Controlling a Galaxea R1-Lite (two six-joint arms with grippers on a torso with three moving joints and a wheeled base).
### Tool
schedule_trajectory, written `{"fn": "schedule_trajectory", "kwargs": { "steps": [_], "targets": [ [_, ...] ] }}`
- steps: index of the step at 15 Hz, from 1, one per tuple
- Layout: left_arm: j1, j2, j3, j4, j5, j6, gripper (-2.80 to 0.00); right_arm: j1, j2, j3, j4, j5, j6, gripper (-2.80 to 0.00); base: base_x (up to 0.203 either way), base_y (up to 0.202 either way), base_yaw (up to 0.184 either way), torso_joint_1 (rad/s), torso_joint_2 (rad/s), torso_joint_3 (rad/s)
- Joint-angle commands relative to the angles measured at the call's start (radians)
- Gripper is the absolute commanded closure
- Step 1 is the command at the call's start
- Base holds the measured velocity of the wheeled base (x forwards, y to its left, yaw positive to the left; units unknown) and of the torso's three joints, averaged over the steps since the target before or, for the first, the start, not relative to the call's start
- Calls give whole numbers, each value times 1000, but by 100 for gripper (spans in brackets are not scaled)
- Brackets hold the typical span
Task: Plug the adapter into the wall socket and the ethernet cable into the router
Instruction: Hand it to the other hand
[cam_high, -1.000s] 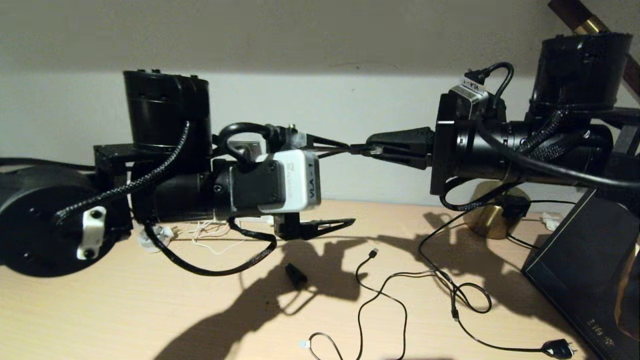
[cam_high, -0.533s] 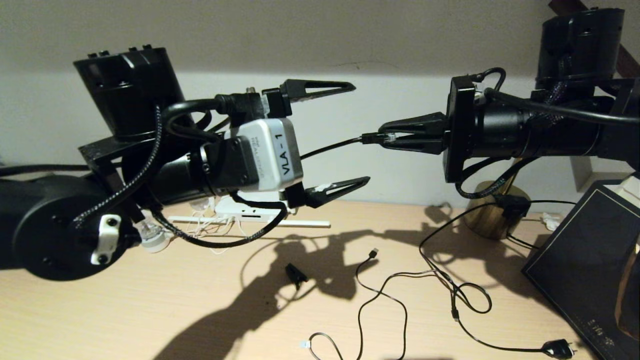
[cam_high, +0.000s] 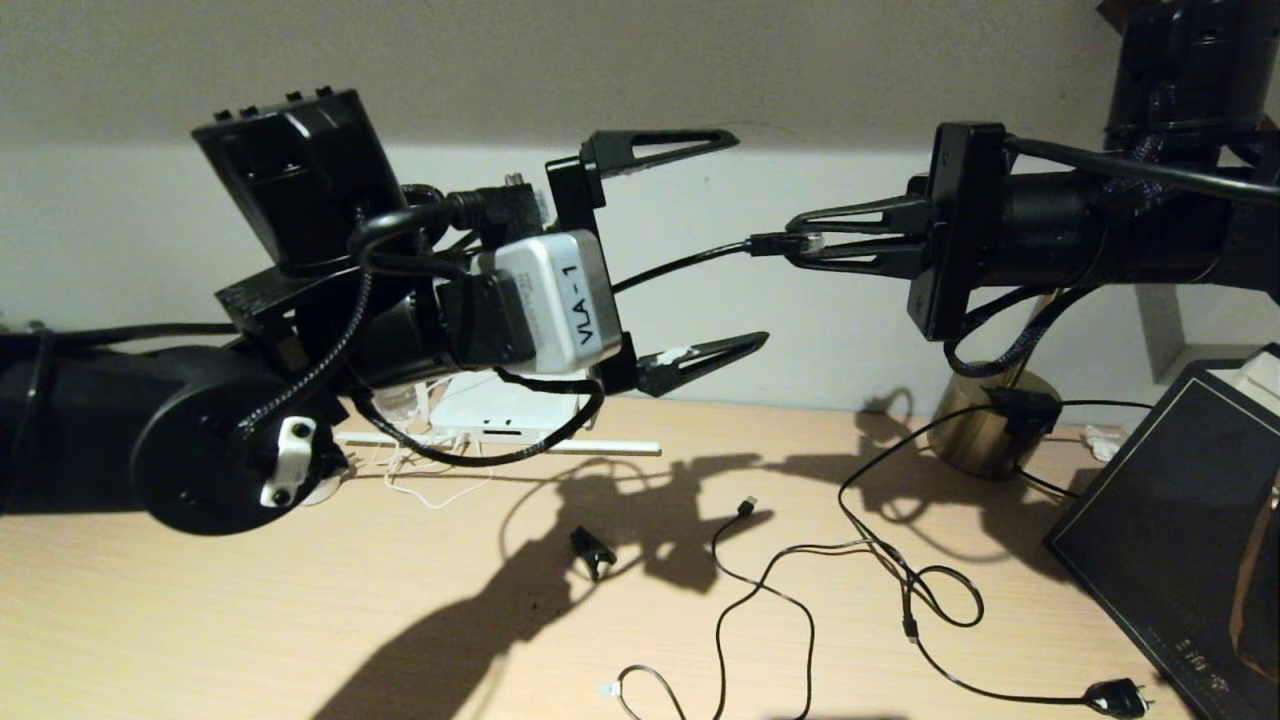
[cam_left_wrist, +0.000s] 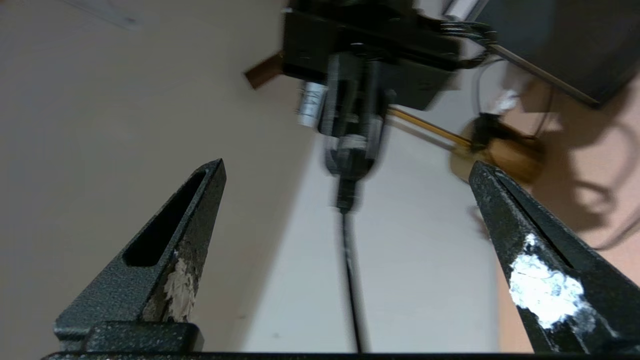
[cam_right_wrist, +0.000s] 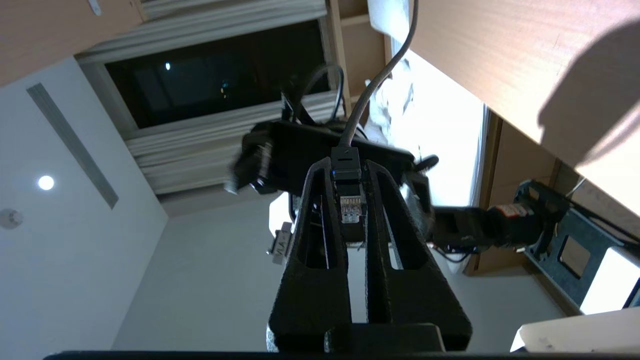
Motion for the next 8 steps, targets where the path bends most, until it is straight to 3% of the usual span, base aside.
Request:
{"fn": "schedule_trajectory", "kwargs": {
  "steps": [1, 8],
  "targets": [
    [-3, 29, -51, -7, -15, 8, -280, 6, 7, -3, -1, 15, 11, 0, 0, 0, 0, 0, 0, 0],
    [-23, 54, -77, -13, -27, 23, -280, 21, 2, 2, 1, 26, 26, 0, 0, 0, 0, 0, 0, 0]
  ]
}}
